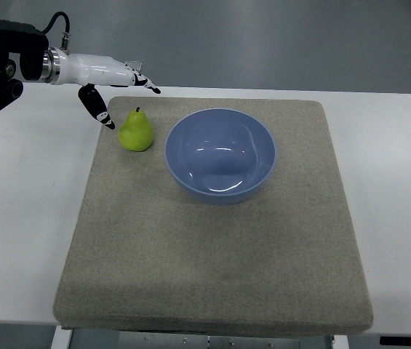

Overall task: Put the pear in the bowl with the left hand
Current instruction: 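Lower the left hand around the pear and close fingers on it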

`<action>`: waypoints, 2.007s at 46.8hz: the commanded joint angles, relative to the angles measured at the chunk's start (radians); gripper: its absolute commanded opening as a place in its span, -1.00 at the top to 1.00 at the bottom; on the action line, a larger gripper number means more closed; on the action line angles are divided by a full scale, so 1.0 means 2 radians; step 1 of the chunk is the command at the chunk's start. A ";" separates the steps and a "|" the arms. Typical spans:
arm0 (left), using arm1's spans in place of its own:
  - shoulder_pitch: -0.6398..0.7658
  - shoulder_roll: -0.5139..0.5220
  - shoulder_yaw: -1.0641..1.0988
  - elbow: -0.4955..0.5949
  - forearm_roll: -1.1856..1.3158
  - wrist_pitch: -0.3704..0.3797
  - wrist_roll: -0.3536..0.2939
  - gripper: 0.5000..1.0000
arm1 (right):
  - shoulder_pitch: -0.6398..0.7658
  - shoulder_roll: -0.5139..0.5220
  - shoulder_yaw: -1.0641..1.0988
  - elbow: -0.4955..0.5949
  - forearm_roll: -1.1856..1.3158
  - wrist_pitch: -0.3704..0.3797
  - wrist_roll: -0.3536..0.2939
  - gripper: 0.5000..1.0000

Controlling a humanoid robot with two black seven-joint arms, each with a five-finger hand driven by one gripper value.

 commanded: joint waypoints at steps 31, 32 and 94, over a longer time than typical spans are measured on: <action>0.035 -0.024 0.000 0.016 0.006 0.009 0.001 -0.97 | 0.000 0.000 0.000 0.000 0.000 0.000 0.000 -0.70; 0.036 -0.024 0.000 0.017 0.007 0.009 0.001 -0.97 | 0.000 0.000 0.000 0.000 0.000 0.000 0.000 -0.70; 0.066 -0.054 -0.007 0.068 -0.010 0.069 0.001 -0.52 | 0.000 0.000 0.000 0.000 0.000 0.000 0.001 -0.70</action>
